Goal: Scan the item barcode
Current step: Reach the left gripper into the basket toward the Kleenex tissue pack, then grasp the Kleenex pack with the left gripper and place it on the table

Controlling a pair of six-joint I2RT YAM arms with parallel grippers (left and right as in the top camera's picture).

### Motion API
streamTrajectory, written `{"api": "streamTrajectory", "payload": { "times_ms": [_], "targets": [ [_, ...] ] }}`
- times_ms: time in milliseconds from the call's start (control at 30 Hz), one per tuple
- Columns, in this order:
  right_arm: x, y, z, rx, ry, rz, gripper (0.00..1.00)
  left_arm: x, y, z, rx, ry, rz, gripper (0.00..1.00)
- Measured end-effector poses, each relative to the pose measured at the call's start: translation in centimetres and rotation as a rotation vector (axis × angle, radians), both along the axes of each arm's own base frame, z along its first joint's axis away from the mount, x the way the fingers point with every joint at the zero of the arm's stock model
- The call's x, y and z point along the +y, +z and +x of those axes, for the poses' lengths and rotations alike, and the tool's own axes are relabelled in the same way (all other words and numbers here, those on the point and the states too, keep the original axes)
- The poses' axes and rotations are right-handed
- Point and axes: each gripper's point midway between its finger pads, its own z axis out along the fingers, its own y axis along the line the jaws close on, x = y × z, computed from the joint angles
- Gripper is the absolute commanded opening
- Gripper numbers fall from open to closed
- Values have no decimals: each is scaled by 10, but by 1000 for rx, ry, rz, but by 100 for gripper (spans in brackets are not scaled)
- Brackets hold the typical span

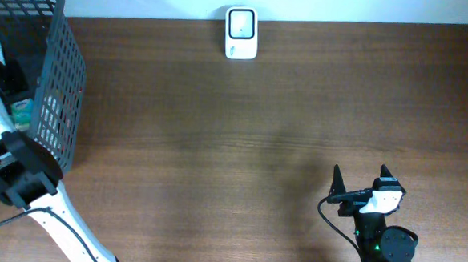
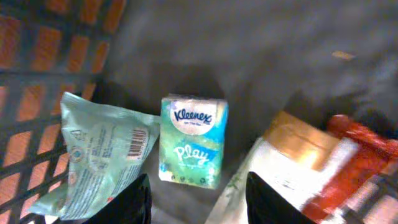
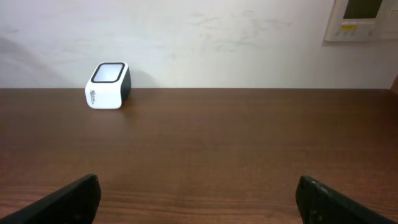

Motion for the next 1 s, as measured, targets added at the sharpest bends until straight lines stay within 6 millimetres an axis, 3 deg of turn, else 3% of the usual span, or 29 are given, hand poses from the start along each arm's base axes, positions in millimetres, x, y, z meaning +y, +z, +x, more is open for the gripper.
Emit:
{"api": "streamTrajectory", "payload": {
  "times_ms": [167, 533, 767, 833, 933, 1000],
  "targets": [
    [0, 0, 0, 0, 0, 0, 99, 3, -30, -3, 76, 4, 4, 45],
    [0, 0, 0, 0, 0, 0, 99, -5, -35, 8, 76, -42, 15, 45],
    [0, 0, 0, 0, 0, 0, 99, -6, -71, -5, 195, -42, 4, 44],
    [0, 0, 0, 0, 0, 0, 99, -2, -72, -10, 223, -35, 23, 43],
    [0, 0, 0, 0, 0, 0, 99, 1, -75, -13, 244, -31, 41, 33],
    [0, 0, 0, 0, 0, 0, 99, 2, -76, -14, 254, -35, 49, 16]
  ]
}}
